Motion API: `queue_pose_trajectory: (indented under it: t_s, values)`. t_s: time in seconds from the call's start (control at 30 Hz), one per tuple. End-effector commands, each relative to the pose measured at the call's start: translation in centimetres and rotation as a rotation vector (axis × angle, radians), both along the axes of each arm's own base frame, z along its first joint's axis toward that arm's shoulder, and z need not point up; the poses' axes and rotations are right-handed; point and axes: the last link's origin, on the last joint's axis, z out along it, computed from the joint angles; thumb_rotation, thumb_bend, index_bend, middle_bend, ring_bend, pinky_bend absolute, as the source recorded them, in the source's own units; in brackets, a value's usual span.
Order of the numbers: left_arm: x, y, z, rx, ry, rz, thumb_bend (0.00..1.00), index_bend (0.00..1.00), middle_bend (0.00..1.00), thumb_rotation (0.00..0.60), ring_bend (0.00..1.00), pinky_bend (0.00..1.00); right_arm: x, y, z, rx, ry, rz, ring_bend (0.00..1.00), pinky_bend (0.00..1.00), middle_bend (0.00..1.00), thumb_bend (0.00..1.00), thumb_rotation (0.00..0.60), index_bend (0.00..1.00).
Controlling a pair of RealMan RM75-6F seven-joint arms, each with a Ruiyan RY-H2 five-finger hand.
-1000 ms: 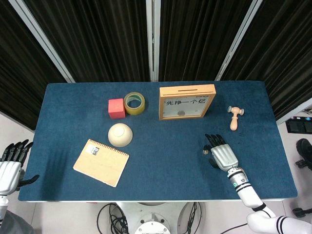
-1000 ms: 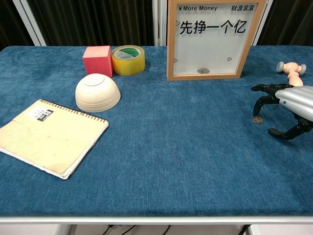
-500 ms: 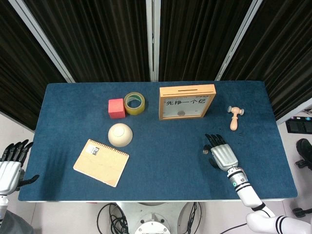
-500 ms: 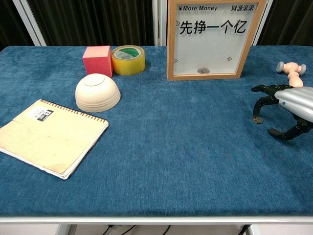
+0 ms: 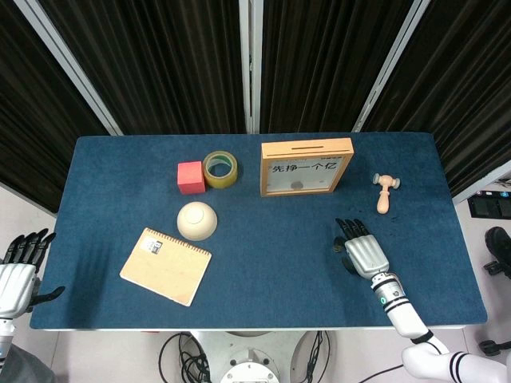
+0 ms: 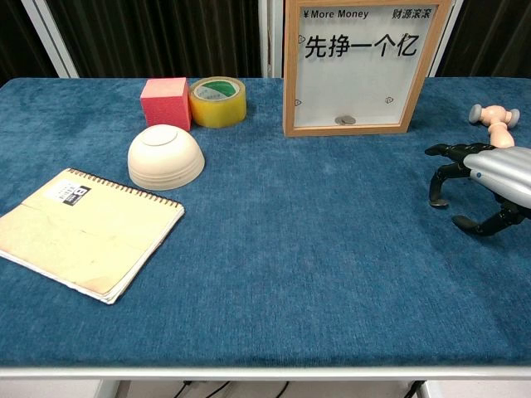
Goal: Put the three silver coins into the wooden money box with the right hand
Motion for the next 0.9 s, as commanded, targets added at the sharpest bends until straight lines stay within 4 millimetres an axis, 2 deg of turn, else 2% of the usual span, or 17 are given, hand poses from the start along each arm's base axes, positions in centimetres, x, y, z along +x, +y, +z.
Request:
queue_pose_trajectory:
  t_s: [0.03,0.57,0.9]
  values:
    - [-0.04,0.08,-0.03,-0.002,0.000,0.000,0.00,0.01,0.00,0.600,0.00,0.00,-0.03,-0.06,-0.04,-0.001,0.001,-0.002,0.00,0.00,0.00,0.34,0.600,0.46]
    - [-0.33,0.15,0.03,-0.002,-0.005,0.006,0.00,0.01,0.00,0.600,0.00,0.00,0.02,-0.17,-0.13,-0.021,0.007,0.017,0.00,0.00,0.00,0.34,0.600,0.55]
    - [-0.30,0.08,0.05,0.001,-0.007,0.004,0.00,0.01,0.00,0.600,0.00,0.00,0.14,-0.04,0.04,-0.019,-0.006,0.037,0.00,0.00,0.00,0.34,0.600,0.43]
